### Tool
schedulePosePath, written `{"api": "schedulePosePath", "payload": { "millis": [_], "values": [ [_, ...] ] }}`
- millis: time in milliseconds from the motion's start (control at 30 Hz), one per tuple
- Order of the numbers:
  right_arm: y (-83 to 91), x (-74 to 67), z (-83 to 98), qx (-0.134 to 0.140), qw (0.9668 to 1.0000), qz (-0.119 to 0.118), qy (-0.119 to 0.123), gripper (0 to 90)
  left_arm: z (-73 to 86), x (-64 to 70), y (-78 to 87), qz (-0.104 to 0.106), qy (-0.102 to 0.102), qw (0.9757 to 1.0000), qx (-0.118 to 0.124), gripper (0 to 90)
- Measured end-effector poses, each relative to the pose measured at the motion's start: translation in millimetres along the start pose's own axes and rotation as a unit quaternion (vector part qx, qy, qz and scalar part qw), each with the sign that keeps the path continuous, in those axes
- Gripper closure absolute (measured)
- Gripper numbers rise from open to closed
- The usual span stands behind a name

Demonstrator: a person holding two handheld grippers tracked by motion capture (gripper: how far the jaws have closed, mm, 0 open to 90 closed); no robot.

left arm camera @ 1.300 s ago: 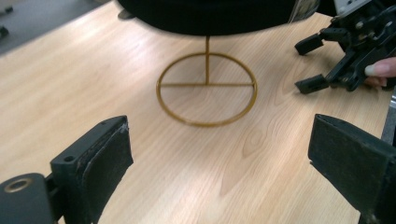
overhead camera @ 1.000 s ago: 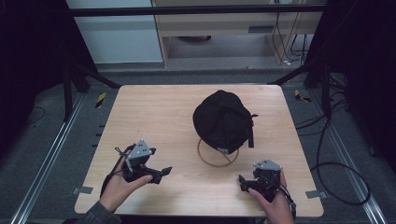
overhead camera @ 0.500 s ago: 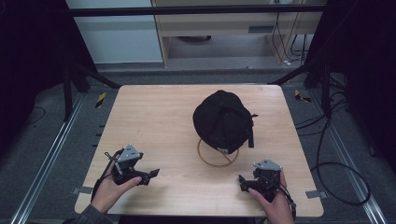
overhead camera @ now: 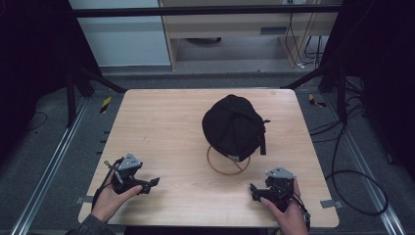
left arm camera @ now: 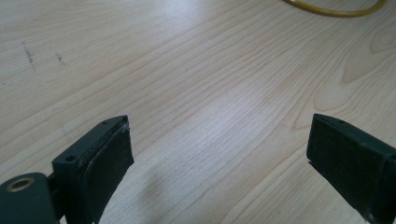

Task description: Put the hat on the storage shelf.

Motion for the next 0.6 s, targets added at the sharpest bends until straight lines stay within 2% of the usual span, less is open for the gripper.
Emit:
{"api": "schedulePosePath", "payload": {
  "millis": [267,400,600],
  "values": [
    [0.0,0.0,0.0,0.000,1.0000,0.000,0.000,0.4,8.3,-18.6,-5.9,-0.014,0.014,0.9998,-0.008,6.1],
    [0.0,0.0,0.0,0.000,1.0000,0.000,0.000,0.4,9.8,-30.2,-12.0,-0.023,0.022,0.9995,-0.005,5.9],
    [0.0,0.0,0.0,0.000,1.0000,0.000,0.000,0.4,10.3,-40.6,-21.1,-0.031,0.033,0.9990,-0.001,5.8]
  ]
}}
Point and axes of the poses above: each handheld gripper's, and its own axes: y roughly backward along the jaws, z roughly out of its underside, x roughly to its right, the point moved 10 cm from there along -y, roughly forward along the jaws, and after that the axes turned 5 degrees about y, right-handed, at the moved point
